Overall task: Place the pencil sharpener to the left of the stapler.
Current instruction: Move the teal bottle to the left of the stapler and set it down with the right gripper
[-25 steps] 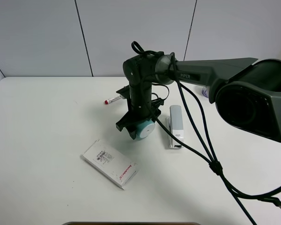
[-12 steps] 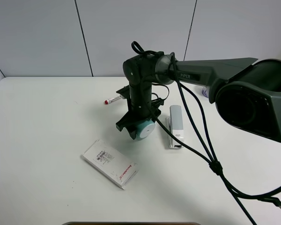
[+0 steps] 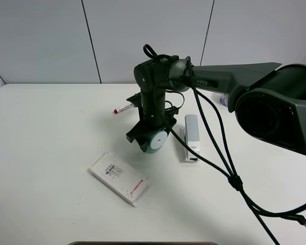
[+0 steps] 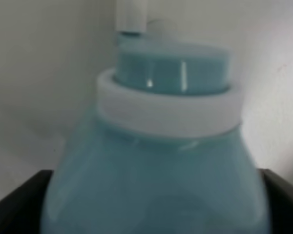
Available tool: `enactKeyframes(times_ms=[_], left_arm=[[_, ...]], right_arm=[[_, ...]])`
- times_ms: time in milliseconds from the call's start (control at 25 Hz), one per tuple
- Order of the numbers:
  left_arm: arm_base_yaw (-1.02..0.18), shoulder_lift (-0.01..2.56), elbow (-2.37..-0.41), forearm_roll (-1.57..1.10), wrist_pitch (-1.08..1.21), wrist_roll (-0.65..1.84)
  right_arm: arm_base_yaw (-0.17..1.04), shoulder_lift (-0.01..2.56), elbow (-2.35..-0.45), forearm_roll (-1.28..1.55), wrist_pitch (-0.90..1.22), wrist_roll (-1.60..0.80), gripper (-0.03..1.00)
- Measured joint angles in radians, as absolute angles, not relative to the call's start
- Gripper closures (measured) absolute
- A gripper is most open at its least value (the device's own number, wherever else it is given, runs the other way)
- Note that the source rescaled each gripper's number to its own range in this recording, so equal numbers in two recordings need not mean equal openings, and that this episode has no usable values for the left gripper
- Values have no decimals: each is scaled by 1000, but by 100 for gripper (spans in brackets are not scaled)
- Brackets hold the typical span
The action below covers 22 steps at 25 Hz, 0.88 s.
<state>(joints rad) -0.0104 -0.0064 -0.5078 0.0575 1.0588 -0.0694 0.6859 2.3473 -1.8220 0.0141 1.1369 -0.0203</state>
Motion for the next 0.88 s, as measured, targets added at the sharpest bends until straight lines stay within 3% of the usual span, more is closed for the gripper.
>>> enactKeyframes(times_ms=[200,880], left_arm=[[-10,-6,-508,57,1059,-69],[-10,-6,-508,57,1059,-69]], right_arm=[[686,2347,-1822,14,1140,-20,31],[686,2306,-1822,12,1188,-20,31]])
